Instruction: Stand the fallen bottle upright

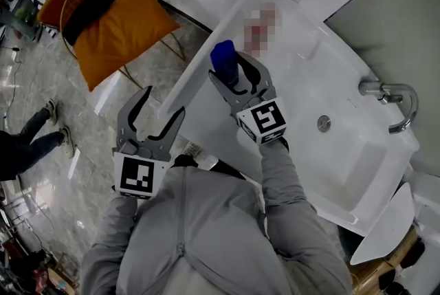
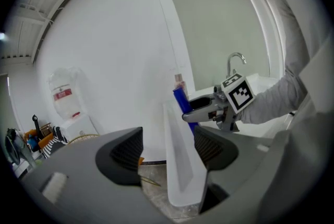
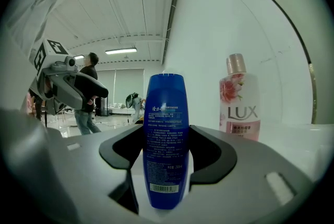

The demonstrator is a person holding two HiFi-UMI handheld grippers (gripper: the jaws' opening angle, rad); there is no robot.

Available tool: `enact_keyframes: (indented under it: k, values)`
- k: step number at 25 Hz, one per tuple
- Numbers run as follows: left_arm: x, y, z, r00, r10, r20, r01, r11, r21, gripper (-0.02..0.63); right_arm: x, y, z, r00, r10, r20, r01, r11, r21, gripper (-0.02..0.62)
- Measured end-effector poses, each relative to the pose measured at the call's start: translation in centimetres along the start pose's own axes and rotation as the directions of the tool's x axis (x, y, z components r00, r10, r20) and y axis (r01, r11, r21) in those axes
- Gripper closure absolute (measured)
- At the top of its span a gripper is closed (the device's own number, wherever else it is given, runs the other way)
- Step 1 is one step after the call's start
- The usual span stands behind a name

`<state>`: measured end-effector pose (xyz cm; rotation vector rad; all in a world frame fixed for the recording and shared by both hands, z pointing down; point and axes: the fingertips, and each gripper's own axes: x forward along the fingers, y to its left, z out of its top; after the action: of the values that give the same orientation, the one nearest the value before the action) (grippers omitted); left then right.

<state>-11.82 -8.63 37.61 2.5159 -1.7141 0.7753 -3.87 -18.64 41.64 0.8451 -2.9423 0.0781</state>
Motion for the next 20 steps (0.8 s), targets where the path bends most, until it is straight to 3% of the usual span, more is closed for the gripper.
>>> enact_keyframes:
  k: [16,20]
  values:
    - [0.9,-1.5,0.1,0.997,-0.039,-0.063,0.039,0.999,-0.005,0.268,-1.8,0.5,0.1,0.998,0.001,0.061,0.001,1.0,-0.03,0.321]
    - [1.2,-2.1,0.2,0.996,-0.057,-0.062,0.057,0.998,-0.004,0.268,-2.5,0.8,-0.1,1.0,0.006,0.022,-0.005,1.0,-0.029,0.321]
